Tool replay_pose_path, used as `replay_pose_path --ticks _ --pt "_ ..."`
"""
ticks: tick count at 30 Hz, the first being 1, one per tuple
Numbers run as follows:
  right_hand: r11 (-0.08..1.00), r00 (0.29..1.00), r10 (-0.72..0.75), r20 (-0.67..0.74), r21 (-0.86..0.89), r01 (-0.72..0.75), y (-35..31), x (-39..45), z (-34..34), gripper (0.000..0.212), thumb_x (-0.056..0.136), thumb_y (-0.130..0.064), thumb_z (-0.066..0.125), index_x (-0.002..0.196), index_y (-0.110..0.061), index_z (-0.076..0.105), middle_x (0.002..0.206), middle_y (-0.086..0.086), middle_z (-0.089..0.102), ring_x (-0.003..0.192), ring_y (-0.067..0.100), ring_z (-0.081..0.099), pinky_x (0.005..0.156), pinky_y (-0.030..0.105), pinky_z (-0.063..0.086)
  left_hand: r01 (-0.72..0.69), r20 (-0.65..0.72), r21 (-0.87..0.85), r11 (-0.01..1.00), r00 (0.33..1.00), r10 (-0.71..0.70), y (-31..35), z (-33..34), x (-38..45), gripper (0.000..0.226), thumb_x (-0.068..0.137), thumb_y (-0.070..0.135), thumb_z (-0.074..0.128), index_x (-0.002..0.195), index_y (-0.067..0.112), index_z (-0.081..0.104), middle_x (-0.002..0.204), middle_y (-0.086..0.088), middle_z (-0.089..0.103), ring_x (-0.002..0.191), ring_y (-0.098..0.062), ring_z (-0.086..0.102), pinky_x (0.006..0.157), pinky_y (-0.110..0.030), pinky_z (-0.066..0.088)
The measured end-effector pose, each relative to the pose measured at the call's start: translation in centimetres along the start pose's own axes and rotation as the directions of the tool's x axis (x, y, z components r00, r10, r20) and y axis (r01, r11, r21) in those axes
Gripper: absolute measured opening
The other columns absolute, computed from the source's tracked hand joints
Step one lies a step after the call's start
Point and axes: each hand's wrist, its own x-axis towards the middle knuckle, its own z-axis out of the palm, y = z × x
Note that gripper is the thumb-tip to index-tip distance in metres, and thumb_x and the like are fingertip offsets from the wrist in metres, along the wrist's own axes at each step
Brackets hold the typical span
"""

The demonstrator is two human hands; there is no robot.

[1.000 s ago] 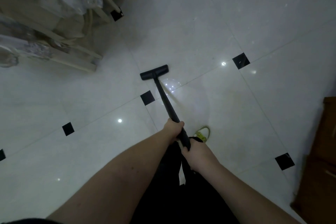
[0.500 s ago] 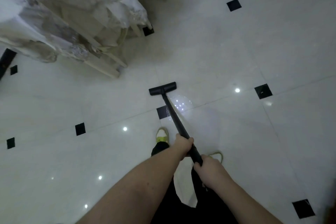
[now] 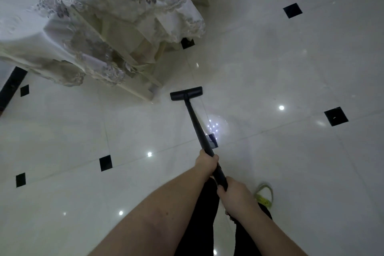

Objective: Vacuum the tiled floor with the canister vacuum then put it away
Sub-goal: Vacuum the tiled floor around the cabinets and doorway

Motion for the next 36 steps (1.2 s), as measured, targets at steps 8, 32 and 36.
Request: replay_pose_path --ticks 8,32,36 --pt "0.998 0.997 -0.057 -0.042 -0.006 0.057 -3.5 7.4 1.6 0.025 0.097 -0.035 0.043 0.109 -0.016 0.056 0.089 0.004 0.065 0.077 0.020 0.064 0.070 0.031 0.052 -0.049 -0.042 -0.035 0.998 0.998 0.047 2.0 -4.2 7.2 0.055 0.092 0.029 0.055 0.140 0.013 0.035 0.121 -0.014 0.057 0.104 -0.031 0.061 0.088 -0.045 0.055" --pt "0.992 0.989 -0.103 -0.103 -0.082 0.094 -2.4 12.4 0.5 0.031 0.100 -0.033 0.042 0.124 -0.016 0.049 0.082 -0.005 0.056 0.076 0.016 0.054 0.060 0.024 0.039 -0.112 0.003 -0.076 0.991 0.994 0.113 5.0 -2.5 10.3 0.060 0.096 0.024 0.053 0.149 0.021 0.026 0.126 -0.009 0.056 0.098 -0.022 0.058 0.084 -0.036 0.055" --pt "0.999 0.989 -0.019 -0.150 -0.039 0.013 1.5 8.6 0.9 0.036 0.100 -0.034 0.043 0.133 -0.021 0.042 0.112 -0.002 0.064 0.105 0.014 0.063 0.076 0.023 0.043 -0.174 0.077 -0.021 0.984 0.981 0.175 2.8 1.9 6.7 0.063 0.092 0.029 0.054 0.149 0.031 0.027 0.120 -0.008 0.062 0.099 -0.024 0.062 0.090 -0.038 0.054"
